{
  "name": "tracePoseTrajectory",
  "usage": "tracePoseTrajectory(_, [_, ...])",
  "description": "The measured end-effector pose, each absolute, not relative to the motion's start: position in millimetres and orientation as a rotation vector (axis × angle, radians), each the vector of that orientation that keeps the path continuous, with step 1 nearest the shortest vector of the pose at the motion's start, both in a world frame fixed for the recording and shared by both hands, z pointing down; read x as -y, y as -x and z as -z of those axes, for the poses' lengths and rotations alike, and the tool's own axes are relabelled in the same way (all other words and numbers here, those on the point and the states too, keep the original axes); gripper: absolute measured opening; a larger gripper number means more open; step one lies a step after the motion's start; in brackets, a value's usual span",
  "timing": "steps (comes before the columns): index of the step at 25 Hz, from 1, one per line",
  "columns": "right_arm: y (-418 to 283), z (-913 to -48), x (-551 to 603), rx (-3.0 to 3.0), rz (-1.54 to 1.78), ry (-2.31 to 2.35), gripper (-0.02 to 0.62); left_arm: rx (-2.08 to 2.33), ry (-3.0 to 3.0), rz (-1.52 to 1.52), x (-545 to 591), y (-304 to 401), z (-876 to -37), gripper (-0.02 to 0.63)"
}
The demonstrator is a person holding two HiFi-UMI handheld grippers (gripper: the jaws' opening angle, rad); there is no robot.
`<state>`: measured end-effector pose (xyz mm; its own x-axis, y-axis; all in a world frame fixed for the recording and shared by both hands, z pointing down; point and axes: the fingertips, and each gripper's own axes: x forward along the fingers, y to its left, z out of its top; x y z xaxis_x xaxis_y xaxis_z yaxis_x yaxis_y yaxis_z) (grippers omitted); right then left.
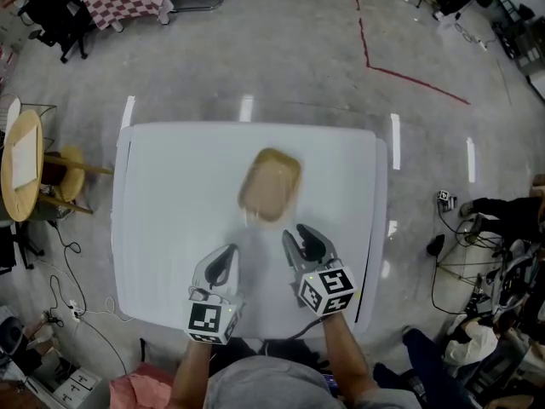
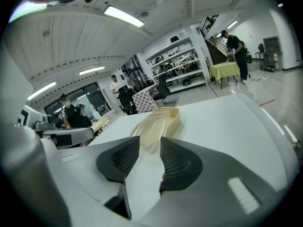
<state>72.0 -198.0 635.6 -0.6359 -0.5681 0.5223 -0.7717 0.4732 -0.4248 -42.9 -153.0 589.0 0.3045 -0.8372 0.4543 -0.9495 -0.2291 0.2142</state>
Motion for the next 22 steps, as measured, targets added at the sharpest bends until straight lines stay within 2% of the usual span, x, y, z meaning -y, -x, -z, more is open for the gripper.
tracePoseTrajectory(3, [-69,-646,202,2.416,-1.075,-1.094,0.230,1.590,-2.121,-0.343,155,41,-591,0.011])
tracePoseTrajectory(9, [-63,-658,206,2.420,-1.241,-1.043,0.305,1.585,-2.109,-0.364,156,40,-597,0.011])
tracePoseTrajectory(17, [-54,-670,209,2.409,-1.282,-1.013,0.324,1.589,-2.092,-0.366,158,46,-606,0.011])
tracePoseTrajectory(22, [-52,-673,207,2.382,-1.317,-1.000,0.302,1.589,-2.087,-0.365,156,46,-605,0.011])
